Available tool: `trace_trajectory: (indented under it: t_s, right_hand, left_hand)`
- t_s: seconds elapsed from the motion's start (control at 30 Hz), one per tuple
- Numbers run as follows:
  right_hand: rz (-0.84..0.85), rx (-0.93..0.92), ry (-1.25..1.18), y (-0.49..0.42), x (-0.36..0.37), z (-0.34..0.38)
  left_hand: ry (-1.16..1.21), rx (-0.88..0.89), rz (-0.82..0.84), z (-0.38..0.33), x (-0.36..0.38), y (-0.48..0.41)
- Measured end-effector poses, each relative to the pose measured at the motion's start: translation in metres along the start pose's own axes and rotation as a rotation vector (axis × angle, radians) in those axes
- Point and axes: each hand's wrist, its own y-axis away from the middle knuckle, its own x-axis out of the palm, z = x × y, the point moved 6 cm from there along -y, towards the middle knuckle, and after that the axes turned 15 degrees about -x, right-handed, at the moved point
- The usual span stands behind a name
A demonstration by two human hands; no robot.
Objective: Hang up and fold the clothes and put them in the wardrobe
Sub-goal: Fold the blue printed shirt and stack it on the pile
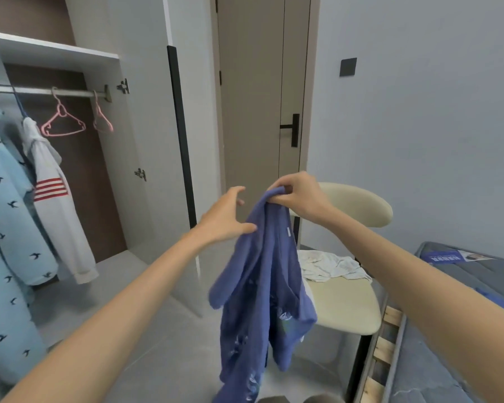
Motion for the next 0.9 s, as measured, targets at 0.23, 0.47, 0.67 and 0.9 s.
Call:
trace_trajectory:
  t_s: [0.23, 0.47, 0.67, 0.9]
  right_hand:
    - [-0.003, -0.043, -0.026, -0.007, 0.004, 0.009]
    - [0.142, 0.248, -0.229, 0.031, 0.027, -0.033]
    - [0.649, 0.451, -0.236, 0.107, 0.098, -0.064]
    - [0.701, 0.298, -0.042, 0.124, 0.155, -0.067]
  left_hand:
    - [0.157, 0.068, -0.165, -0.012, 0.002, -0.001]
    - [0.361, 0.038, -0.220, -0.004, -0.011, -0.010]
    - [0.520, -0.034, -0.154, 0.003, -0.014, -0.017]
    - [0.553, -0.052, -0.215, 0.006, -0.031, -0.019]
